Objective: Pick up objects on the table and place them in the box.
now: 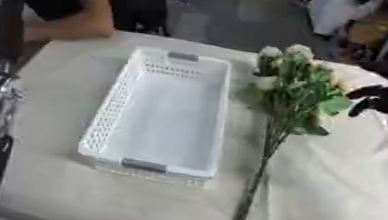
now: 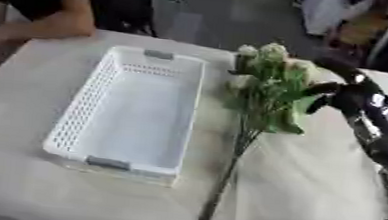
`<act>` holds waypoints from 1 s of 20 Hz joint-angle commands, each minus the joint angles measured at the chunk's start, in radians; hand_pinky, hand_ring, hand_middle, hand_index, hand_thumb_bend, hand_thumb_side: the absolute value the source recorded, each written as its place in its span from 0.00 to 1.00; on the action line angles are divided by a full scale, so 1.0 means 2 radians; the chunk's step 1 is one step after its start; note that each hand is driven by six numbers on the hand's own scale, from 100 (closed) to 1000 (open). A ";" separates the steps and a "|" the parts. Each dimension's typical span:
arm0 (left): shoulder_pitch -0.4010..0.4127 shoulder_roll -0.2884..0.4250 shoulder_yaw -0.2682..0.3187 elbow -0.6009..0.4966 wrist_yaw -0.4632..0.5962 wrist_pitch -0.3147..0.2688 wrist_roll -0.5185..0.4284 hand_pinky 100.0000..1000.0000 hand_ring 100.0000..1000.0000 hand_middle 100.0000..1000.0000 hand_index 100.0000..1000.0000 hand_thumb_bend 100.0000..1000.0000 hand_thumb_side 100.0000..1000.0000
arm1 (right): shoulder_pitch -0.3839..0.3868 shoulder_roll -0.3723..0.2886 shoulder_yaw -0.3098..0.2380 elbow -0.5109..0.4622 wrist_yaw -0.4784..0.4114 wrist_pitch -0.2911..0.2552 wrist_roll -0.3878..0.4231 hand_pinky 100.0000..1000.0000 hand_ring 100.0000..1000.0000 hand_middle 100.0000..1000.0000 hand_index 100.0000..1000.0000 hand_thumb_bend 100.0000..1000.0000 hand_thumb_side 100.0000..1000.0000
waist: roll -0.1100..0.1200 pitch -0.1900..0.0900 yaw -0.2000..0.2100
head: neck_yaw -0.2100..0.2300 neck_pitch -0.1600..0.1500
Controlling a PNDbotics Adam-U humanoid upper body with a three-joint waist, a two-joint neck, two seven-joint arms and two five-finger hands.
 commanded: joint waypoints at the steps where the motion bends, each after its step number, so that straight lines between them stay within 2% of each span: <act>1: -0.009 0.011 -0.001 -0.008 0.002 -0.001 -0.002 0.42 0.53 0.64 0.67 0.00 0.77 | -0.010 -0.008 0.016 0.032 -0.007 0.008 0.031 0.50 0.68 0.93 0.99 0.00 0.85 | 0.000 -0.004 0.001 | -0.006 -0.006; 3: -0.009 0.011 -0.001 -0.008 0.002 -0.001 -0.002 0.42 0.53 0.64 0.67 0.00 0.77 | -0.011 -0.007 0.024 0.060 -0.008 0.019 0.048 0.48 0.67 0.93 1.00 0.00 0.90 | 0.000 -0.003 0.001 | -0.007 -0.007; 4: -0.009 0.011 -0.001 -0.008 0.002 -0.001 -0.002 0.42 0.53 0.64 0.67 0.00 0.77 | -0.011 -0.007 0.026 0.073 -0.007 0.026 0.056 0.45 0.63 0.93 1.00 0.00 0.96 | 0.000 -0.003 0.001 | -0.007 -0.007; 6: -0.009 0.011 -0.001 -0.008 0.002 0.000 -0.003 0.42 0.53 0.65 0.67 0.00 0.77 | -0.012 -0.006 0.030 0.095 -0.006 0.039 0.071 0.42 0.60 0.92 1.00 0.00 1.00 | 0.000 -0.003 0.001 | -0.008 -0.007; 9: -0.008 0.011 -0.001 -0.008 0.003 0.000 -0.003 0.42 0.53 0.65 0.67 0.00 0.77 | -0.014 -0.005 0.032 0.114 -0.002 0.052 0.087 0.41 0.58 0.93 1.00 0.00 1.00 | 0.001 -0.003 0.001 | -0.009 -0.006; 15: -0.008 0.011 -0.001 -0.008 0.002 0.000 -0.003 0.42 0.53 0.65 0.67 0.00 0.77 | -0.015 -0.004 0.024 0.114 -0.006 0.052 0.090 0.41 0.56 0.93 1.00 0.00 1.00 | 0.001 -0.004 0.001 | -0.008 -0.008; 17: -0.008 0.011 -0.001 -0.008 0.002 0.000 -0.003 0.42 0.53 0.65 0.67 0.00 0.77 | -0.014 -0.005 0.017 0.106 -0.007 0.049 0.085 0.41 0.56 0.94 1.00 0.00 0.99 | 0.001 -0.004 0.001 | -0.007 -0.009; 18: -0.007 0.011 -0.001 -0.008 0.002 0.000 -0.002 0.42 0.53 0.65 0.67 0.00 0.77 | -0.014 -0.005 0.011 0.098 -0.008 0.045 0.081 0.41 0.56 0.95 1.00 0.00 0.89 | 0.001 -0.004 0.000 | -0.006 -0.008; 19: -0.007 0.011 -0.001 -0.008 0.002 0.000 -0.002 0.42 0.53 0.65 0.67 0.00 0.77 | -0.014 -0.005 0.003 0.086 -0.012 0.039 0.073 0.41 0.56 0.95 1.00 0.00 0.91 | 0.001 -0.004 0.000 | -0.004 -0.008; 20: -0.007 0.011 0.000 -0.008 0.002 0.000 -0.002 0.42 0.53 0.65 0.67 0.00 0.77 | -0.014 -0.005 -0.005 0.073 -0.015 0.034 0.063 0.42 0.56 0.95 1.00 0.00 0.80 | 0.001 -0.004 -0.001 | -0.003 -0.008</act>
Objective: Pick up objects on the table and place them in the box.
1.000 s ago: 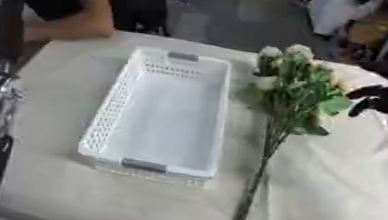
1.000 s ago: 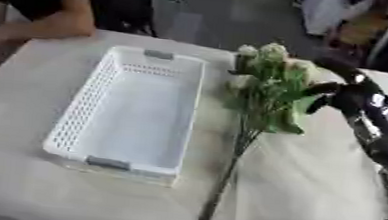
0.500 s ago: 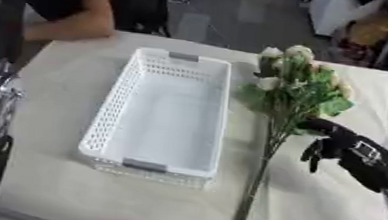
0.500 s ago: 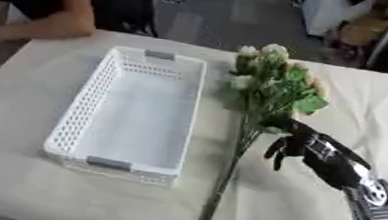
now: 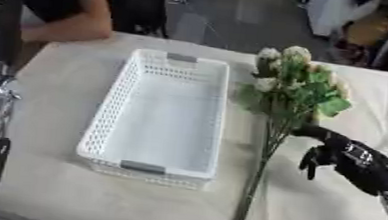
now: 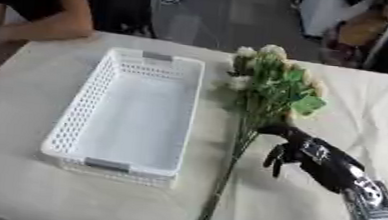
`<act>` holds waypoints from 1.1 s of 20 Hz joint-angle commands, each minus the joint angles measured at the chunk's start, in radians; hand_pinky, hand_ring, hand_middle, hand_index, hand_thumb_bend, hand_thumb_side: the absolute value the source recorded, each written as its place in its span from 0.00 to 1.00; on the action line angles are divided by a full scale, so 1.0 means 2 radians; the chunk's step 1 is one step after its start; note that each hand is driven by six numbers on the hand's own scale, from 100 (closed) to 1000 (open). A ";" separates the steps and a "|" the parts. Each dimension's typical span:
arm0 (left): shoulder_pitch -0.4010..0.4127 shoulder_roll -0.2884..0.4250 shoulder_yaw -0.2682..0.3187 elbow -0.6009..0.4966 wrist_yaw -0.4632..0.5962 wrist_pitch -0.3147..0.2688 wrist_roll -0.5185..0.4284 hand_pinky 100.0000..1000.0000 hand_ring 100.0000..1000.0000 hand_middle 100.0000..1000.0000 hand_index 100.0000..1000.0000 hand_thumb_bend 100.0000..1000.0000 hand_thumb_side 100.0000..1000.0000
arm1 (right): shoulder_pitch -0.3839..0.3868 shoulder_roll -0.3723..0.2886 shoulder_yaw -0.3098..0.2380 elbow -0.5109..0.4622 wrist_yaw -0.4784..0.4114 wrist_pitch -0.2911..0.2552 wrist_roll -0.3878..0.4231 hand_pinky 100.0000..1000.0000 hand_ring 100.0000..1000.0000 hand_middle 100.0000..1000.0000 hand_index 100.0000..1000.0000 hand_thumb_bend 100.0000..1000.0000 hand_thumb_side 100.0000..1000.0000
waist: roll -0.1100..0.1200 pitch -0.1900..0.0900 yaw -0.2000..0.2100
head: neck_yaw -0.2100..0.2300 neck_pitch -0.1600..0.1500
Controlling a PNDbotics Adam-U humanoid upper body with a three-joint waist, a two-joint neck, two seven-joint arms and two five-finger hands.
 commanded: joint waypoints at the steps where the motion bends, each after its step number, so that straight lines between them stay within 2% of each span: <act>1: -0.005 0.011 0.003 -0.008 -0.001 0.000 0.000 0.42 0.53 0.65 0.67 0.00 0.77 | -0.005 -0.006 -0.030 -0.048 -0.013 -0.017 -0.029 0.42 0.56 0.95 1.00 0.00 0.87 | 0.001 -0.004 -0.002 | 0.003 -0.003; 2: -0.005 0.011 0.003 -0.008 -0.001 0.000 0.001 0.42 0.53 0.65 0.67 0.00 0.77 | -0.004 -0.007 -0.040 -0.066 -0.017 -0.024 -0.044 0.43 0.56 0.95 1.00 0.00 0.68 | 0.001 -0.004 -0.003 | 0.005 -0.003; 3: -0.005 0.012 0.003 -0.008 -0.001 0.000 0.001 0.42 0.53 0.65 0.67 0.00 0.77 | -0.003 -0.007 -0.053 -0.087 -0.024 -0.031 -0.064 0.43 0.56 0.95 1.00 0.00 0.68 | 0.000 -0.004 -0.004 | 0.007 -0.002; 4: -0.004 0.012 0.004 -0.008 -0.001 0.000 0.001 0.42 0.53 0.64 0.67 0.00 0.77 | -0.001 -0.008 -0.063 -0.107 -0.029 -0.037 -0.083 0.43 0.55 0.95 1.00 0.00 0.62 | 0.001 -0.005 -0.005 | 0.009 -0.002; 5: -0.004 0.012 0.004 -0.008 -0.002 0.000 0.001 0.42 0.53 0.65 0.67 0.00 0.77 | 0.000 -0.008 -0.075 -0.129 -0.032 -0.043 -0.106 0.43 0.55 0.95 1.00 0.00 0.59 | 0.001 -0.005 -0.006 | 0.011 -0.001; 9: -0.003 0.013 0.005 -0.008 -0.003 0.000 0.002 0.42 0.53 0.65 0.67 0.00 0.77 | 0.007 -0.008 -0.110 -0.200 -0.023 -0.056 -0.182 0.44 0.54 0.94 0.99 0.00 0.54 | 0.001 -0.005 -0.008 | 0.015 0.000; 12: -0.002 0.013 0.004 -0.008 -0.003 0.000 0.002 0.42 0.53 0.65 0.67 0.00 0.77 | 0.011 -0.007 -0.120 -0.230 0.003 -0.054 -0.215 0.44 0.55 0.94 0.99 0.00 0.53 | 0.001 -0.005 -0.009 | 0.016 0.000; 20: -0.001 0.013 0.006 -0.008 -0.003 0.001 0.004 0.42 0.53 0.65 0.67 0.00 0.77 | 0.005 -0.009 -0.127 -0.239 0.074 -0.065 -0.235 0.48 0.57 0.95 0.99 0.00 0.49 | 0.002 -0.006 -0.001 | 0.020 0.002; 22: 0.000 0.013 0.007 -0.008 -0.004 0.002 0.005 0.42 0.53 0.64 0.67 0.00 0.77 | -0.006 -0.031 -0.136 -0.233 0.099 -0.073 -0.241 0.52 0.60 0.96 0.99 0.00 0.44 | 0.002 -0.008 0.004 | 0.024 0.003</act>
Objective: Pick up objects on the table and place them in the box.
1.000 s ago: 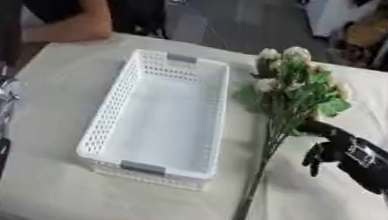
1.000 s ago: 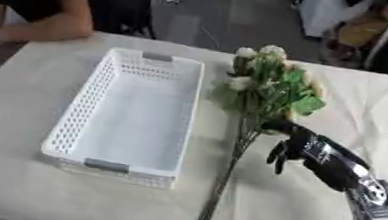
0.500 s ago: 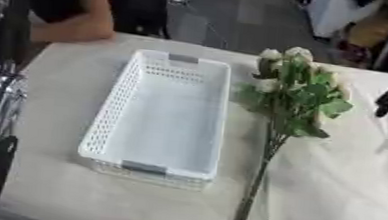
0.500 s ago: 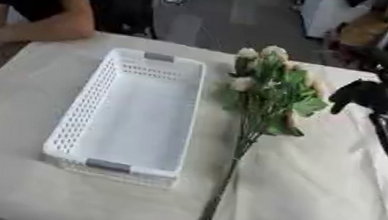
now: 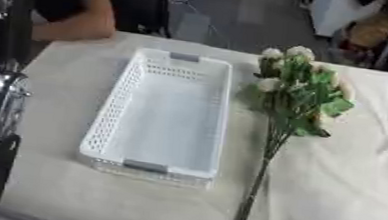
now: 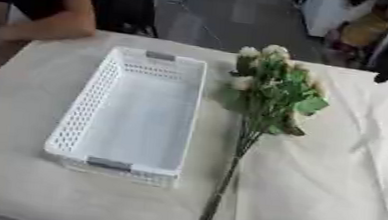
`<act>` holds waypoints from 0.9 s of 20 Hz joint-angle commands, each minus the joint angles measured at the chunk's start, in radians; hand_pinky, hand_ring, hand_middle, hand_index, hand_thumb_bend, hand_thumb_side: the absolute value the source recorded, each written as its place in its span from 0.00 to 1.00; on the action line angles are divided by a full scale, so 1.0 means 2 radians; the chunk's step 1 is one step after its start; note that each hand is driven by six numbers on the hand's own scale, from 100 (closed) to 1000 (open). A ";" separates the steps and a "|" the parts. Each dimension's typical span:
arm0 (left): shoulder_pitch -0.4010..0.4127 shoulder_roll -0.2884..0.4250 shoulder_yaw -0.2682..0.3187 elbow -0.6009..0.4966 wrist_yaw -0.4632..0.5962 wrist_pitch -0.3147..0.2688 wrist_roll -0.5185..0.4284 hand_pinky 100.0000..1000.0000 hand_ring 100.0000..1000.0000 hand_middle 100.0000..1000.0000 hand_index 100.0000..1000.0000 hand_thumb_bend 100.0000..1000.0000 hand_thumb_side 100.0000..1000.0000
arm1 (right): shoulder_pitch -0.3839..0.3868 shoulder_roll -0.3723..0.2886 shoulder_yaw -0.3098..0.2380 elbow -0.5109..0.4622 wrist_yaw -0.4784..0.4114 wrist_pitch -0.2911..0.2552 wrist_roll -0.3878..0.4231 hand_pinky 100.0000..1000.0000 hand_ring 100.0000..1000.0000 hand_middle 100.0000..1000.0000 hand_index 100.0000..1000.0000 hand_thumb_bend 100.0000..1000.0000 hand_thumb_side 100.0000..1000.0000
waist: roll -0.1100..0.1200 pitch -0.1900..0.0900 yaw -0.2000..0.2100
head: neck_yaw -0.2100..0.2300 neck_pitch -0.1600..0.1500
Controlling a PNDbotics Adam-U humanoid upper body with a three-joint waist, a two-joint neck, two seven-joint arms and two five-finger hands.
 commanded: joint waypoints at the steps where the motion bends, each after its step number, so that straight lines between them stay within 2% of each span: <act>1: -0.004 0.014 0.006 -0.008 -0.003 0.001 0.002 0.42 0.53 0.64 0.67 0.00 0.77 | -0.025 -0.053 -0.015 0.001 0.043 -0.017 -0.011 0.54 0.62 0.96 0.99 0.00 0.32 | -0.001 -0.009 0.002 | 0.008 -0.001; 2: -0.004 0.015 0.006 -0.008 -0.003 0.001 0.002 0.42 0.53 0.64 0.67 0.00 0.77 | -0.035 -0.076 -0.010 0.013 0.053 -0.020 -0.017 0.57 0.66 0.97 0.99 0.00 0.19 | -0.002 -0.010 0.004 | 0.009 -0.001; 3: -0.003 0.016 0.007 -0.008 -0.003 0.001 0.002 0.42 0.53 0.64 0.67 0.00 0.76 | -0.051 -0.112 -0.011 0.019 0.074 -0.035 -0.023 0.61 0.71 0.97 0.98 0.00 0.02 | -0.004 -0.013 0.005 | 0.012 -0.002; 5: -0.002 0.018 0.007 -0.008 -0.004 0.001 0.001 0.42 0.53 0.64 0.67 0.00 0.77 | -0.084 -0.183 -0.006 0.041 0.135 -0.079 -0.045 0.69 0.81 0.97 0.98 0.00 0.00 | -0.007 -0.016 0.006 | 0.017 -0.005; 6: -0.002 0.019 0.007 -0.008 -0.004 0.001 0.001 0.42 0.53 0.64 0.67 0.00 0.76 | -0.100 -0.210 0.003 0.062 0.161 -0.098 -0.058 0.69 0.81 0.97 0.98 0.00 0.00 | -0.008 -0.017 0.007 | 0.019 -0.006; 7: -0.001 0.021 0.006 -0.008 -0.004 0.002 0.001 0.42 0.53 0.64 0.67 0.00 0.77 | -0.124 -0.248 0.019 0.080 0.193 -0.123 -0.066 0.77 0.87 0.97 0.97 0.17 0.00 | -0.010 -0.019 0.008 | 0.020 -0.005; 8: -0.001 0.022 0.006 -0.008 -0.004 0.002 0.000 0.42 0.53 0.64 0.67 0.00 0.76 | -0.147 -0.275 0.035 0.100 0.224 -0.149 -0.076 0.80 0.89 0.96 0.97 0.29 0.04 | -0.011 -0.020 0.009 | 0.021 -0.005; 9: -0.001 0.023 0.005 -0.008 -0.005 0.002 0.000 0.42 0.53 0.64 0.67 0.00 0.76 | -0.169 -0.297 0.053 0.114 0.258 -0.177 -0.086 0.83 0.90 0.96 0.96 0.37 0.12 | -0.013 -0.020 0.010 | 0.021 -0.005; 10: 0.000 0.024 0.005 -0.008 -0.005 0.002 0.000 0.42 0.53 0.64 0.67 0.00 0.76 | -0.188 -0.310 0.068 0.128 0.290 -0.201 -0.099 0.84 0.91 0.96 0.96 0.38 0.16 | -0.014 -0.021 0.010 | 0.022 -0.005; 11: 0.000 0.025 0.005 -0.008 -0.005 0.002 -0.001 0.42 0.53 0.64 0.67 0.00 0.76 | -0.207 -0.320 0.084 0.136 0.323 -0.224 -0.114 0.87 0.93 0.96 0.96 0.38 0.31 | -0.015 -0.021 0.011 | 0.022 -0.004; 12: 0.000 0.025 0.004 -0.008 -0.005 0.002 -0.001 0.42 0.53 0.64 0.67 0.00 0.76 | -0.223 -0.324 0.097 0.144 0.354 -0.241 -0.130 0.86 0.92 0.96 0.96 0.38 0.27 | -0.016 -0.022 0.010 | 0.023 -0.003; 13: -0.001 0.026 0.004 -0.008 -0.005 0.002 -0.002 0.42 0.53 0.64 0.67 0.00 0.76 | -0.235 -0.326 0.109 0.149 0.381 -0.256 -0.147 0.89 0.94 0.96 0.95 0.38 0.38 | -0.017 -0.022 0.011 | 0.022 -0.003; 15: -0.002 0.026 0.003 -0.008 -0.005 0.001 -0.003 0.42 0.53 0.64 0.67 0.00 0.76 | -0.252 -0.326 0.131 0.159 0.427 -0.279 -0.178 0.89 0.94 0.95 0.95 0.39 0.43 | -0.019 -0.023 0.012 | 0.021 -0.002; 18: -0.004 0.026 0.002 -0.008 -0.004 0.001 -0.004 0.42 0.53 0.64 0.67 0.00 0.76 | -0.264 -0.319 0.158 0.176 0.483 -0.290 -0.215 0.89 0.94 0.95 0.95 0.39 0.45 | -0.021 -0.023 0.016 | 0.018 -0.003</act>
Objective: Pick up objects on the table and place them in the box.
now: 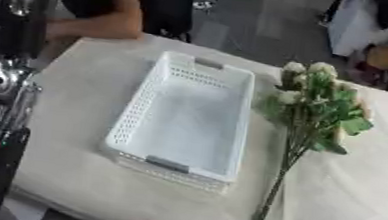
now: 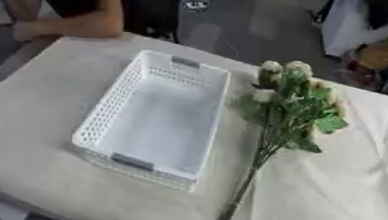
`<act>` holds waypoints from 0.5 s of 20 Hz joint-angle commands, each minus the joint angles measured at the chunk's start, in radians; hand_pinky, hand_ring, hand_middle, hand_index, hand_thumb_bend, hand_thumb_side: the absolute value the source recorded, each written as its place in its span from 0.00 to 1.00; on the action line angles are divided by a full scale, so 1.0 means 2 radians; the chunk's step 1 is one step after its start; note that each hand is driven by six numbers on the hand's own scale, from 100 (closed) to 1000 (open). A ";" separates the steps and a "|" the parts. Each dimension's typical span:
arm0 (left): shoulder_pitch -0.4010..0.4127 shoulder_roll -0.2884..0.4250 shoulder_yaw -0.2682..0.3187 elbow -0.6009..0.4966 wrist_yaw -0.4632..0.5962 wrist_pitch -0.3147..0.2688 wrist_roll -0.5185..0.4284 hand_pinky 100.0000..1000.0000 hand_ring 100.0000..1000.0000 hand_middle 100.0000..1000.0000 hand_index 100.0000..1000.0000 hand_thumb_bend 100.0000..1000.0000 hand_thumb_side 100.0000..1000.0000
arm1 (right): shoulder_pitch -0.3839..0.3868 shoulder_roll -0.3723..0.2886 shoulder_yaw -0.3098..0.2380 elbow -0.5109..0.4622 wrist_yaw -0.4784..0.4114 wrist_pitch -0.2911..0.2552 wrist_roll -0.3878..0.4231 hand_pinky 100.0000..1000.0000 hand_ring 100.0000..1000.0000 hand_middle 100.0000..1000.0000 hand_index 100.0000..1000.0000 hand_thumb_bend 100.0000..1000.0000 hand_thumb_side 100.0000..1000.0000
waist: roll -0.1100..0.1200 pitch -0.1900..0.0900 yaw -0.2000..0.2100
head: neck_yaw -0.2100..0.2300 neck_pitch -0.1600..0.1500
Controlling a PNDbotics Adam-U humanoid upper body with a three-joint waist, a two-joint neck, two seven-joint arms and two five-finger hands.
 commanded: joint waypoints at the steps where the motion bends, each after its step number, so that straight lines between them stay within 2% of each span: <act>1: -0.009 0.013 0.000 -0.008 0.000 -0.001 -0.002 0.42 0.53 0.64 0.67 0.00 0.76 | -0.017 -0.010 0.022 0.018 0.058 -0.012 -0.038 0.89 0.94 0.95 0.95 0.39 0.47 | 0.001 -0.005 0.003 | -0.001 -0.003; 5: -0.010 0.012 -0.001 -0.008 0.001 -0.001 -0.004 0.42 0.53 0.64 0.67 0.00 0.76 | -0.025 0.007 0.048 0.055 0.119 -0.012 -0.074 0.88 0.93 0.95 0.95 0.39 0.48 | 0.001 -0.004 0.007 | -0.006 -0.003; 6: -0.011 0.012 -0.001 -0.008 0.001 -0.001 -0.004 0.42 0.53 0.64 0.67 0.00 0.76 | -0.027 0.013 0.053 0.066 0.132 -0.012 -0.081 0.88 0.93 0.95 0.95 0.28 0.55 | 0.002 -0.004 0.008 | -0.007 -0.004; 7: -0.011 0.011 -0.001 -0.008 0.001 -0.001 -0.004 0.42 0.53 0.64 0.67 0.00 0.76 | -0.029 0.018 0.057 0.077 0.144 -0.012 -0.088 0.88 0.93 0.95 0.95 0.39 0.48 | 0.002 -0.003 0.009 | -0.007 -0.004; 10: -0.011 0.011 -0.002 -0.008 0.002 -0.001 -0.005 0.42 0.53 0.64 0.67 0.00 0.76 | -0.038 0.033 0.071 0.108 0.183 -0.012 -0.106 0.88 0.93 0.95 0.95 0.39 0.50 | 0.002 -0.003 0.011 | -0.012 -0.005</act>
